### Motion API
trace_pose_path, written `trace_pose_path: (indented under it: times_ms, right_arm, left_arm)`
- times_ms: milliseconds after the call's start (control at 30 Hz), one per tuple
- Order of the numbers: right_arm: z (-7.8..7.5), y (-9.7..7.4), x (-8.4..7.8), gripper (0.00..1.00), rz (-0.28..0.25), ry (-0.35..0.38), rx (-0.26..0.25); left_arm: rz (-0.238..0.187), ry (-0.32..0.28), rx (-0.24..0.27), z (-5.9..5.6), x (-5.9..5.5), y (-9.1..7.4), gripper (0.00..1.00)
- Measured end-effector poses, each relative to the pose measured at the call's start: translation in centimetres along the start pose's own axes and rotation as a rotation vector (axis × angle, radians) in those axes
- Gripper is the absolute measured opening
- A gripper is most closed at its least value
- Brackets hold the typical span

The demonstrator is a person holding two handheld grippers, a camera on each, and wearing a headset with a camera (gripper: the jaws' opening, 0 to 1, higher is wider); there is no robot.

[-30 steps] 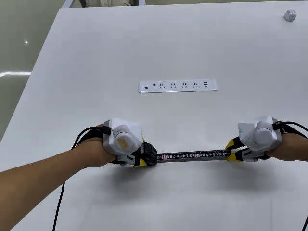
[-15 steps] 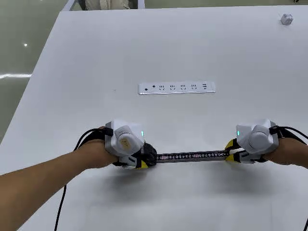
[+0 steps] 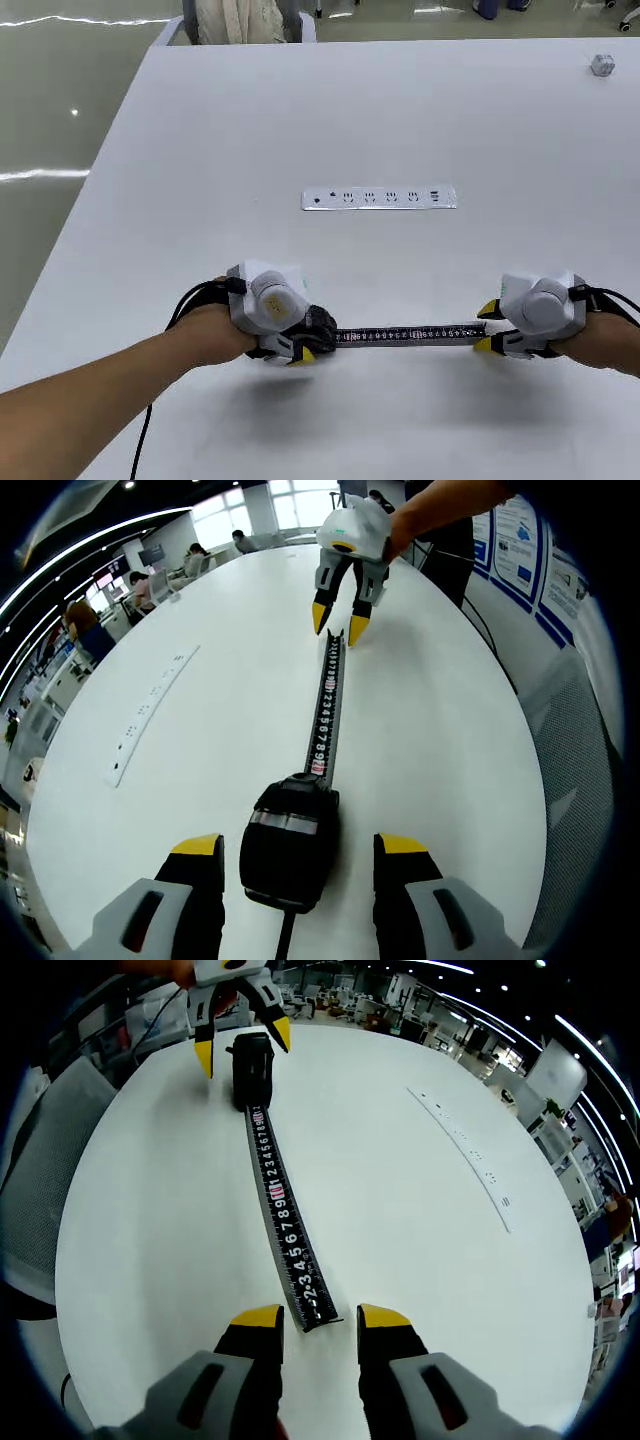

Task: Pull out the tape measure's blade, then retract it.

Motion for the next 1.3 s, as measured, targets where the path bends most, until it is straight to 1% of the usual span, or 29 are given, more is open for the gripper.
trace_pose_path:
  times_ms: [67, 133, 200, 233, 267, 333, 400, 467, 533, 567, 633, 700, 767, 833, 900, 967, 1000, 1067, 1133, 1233, 1300]
  right_arm:
    - [0.1, -0.5, 0.0, 0.29, -0.013, 0.034, -0.017]
    - [0.1, -1.2, 0.1, 0.30, -0.026, 0.066, -0.040]
    - [0.3, -1.7, 0.1, 0.31, -0.052, 0.123, -0.062]
    - [0.3, -2.1, 0.2, 0.31, -0.067, 0.152, -0.080]
    - [0.5, -2.4, 0.4, 0.30, -0.078, 0.169, -0.081]
    - [0.9, -3.0, 0.6, 0.29, -0.086, 0.157, -0.093]
    - [1.2, -3.3, 0.6, 0.31, -0.089, 0.177, -0.109]
    - [1.6, -3.5, 0.8, 0.34, -0.099, 0.205, -0.122]
    - [2.0, -3.8, 0.8, 0.35, -0.107, 0.225, -0.140]
    - [2.1, -4.0, 0.9, 0.36, -0.126, 0.271, -0.156]
    - [2.2, -4.2, 0.8, 0.40, -0.128, 0.298, -0.174]
    - [2.5, -4.5, 1.0, 0.42, -0.148, 0.343, -0.198]
    - [2.8, -5.0, 1.3, 0.44, -0.179, 0.392, -0.231]
    - [3.1, -5.3, 1.4, 0.46, -0.192, 0.436, -0.253]
    - [3.6, -5.6, 1.6, 0.48, -0.201, 0.454, -0.263]
    - [4.1, -5.9, 1.8, 0.49, -0.206, 0.483, -0.276]
    - [4.3, -6.1, 1.9, 0.49, -0.216, 0.492, -0.281]
    - [4.7, -6.5, 2.2, 0.51, -0.225, 0.509, -0.293]
    - [5.1, -7.0, 2.4, 0.52, -0.240, 0.542, -0.311]
    - [5.8, -7.7, 3.0, 0.54, -0.256, 0.561, -0.326]
    - [6.1, -8.0, 3.2, 0.56, -0.257, 0.576, -0.344]
  left_arm:
    - [-0.005, -0.021, 0.015, -0.1, -0.1, -0.3, 0.58]
    - [-0.018, -0.047, 0.031, -0.2, 0.0, -0.7, 0.59]
    - [-0.024, -0.070, 0.055, -0.2, 0.0, -1.2, 0.60]
    - [-0.039, -0.083, 0.075, -0.2, 0.2, -1.5, 0.60]
    - [-0.048, -0.092, 0.085, -0.3, 0.3, -1.7, 0.60]
    - [-0.065, -0.120, 0.106, -0.5, 0.6, -2.2, 0.61]
    - [-0.069, -0.141, 0.120, -0.7, 0.8, -2.5, 0.63]
    - [-0.078, -0.161, 0.134, -1.1, 0.9, -2.8, 0.63]
    - [-0.075, -0.176, 0.143, -1.5, 1.0, -3.1, 0.64]
    - [-0.075, -0.185, 0.155, -1.8, 1.1, -3.3, 0.64]
    - [-0.083, -0.213, 0.168, -2.1, 1.2, -3.6, 0.67]
    - [-0.092, -0.241, 0.185, -2.5, 1.3, -3.9, 0.68]
    - [-0.113, -0.281, 0.200, -2.9, 1.3, -4.2, 0.68]
    - [-0.109, -0.296, 0.211, -3.4, 1.2, -4.3, 0.68]
    - [-0.116, -0.323, 0.223, -3.7, 1.1, -4.5, 0.70]
    - [-0.131, -0.356, 0.240, -3.9, 1.2, -4.8, 0.71]
    - [-0.142, -0.375, 0.248, -4.1, 1.3, -5.1, 0.71]
    - [-0.150, -0.383, 0.256, -4.4, 1.4, -5.4, 0.71]
    - [-0.155, -0.395, 0.279, -4.7, 1.6, -5.7, 0.71]
    - [-0.174, -0.437, 0.307, -5.0, 1.7, -6.4, 0.71]
    - [-0.175, -0.451, 0.322, -5.2, 1.7, -6.8, 0.71]
Point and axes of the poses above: the centre of the closed fingertips' face, and the gripper's own axes: y roughly forward along the fingers, z roughly to its left, x roughly out of its top, the point moved 6 cm from there along -y, roughly backward along the fingers, and after that the axes turned 1 degree about -x, right-handed, at the moved point
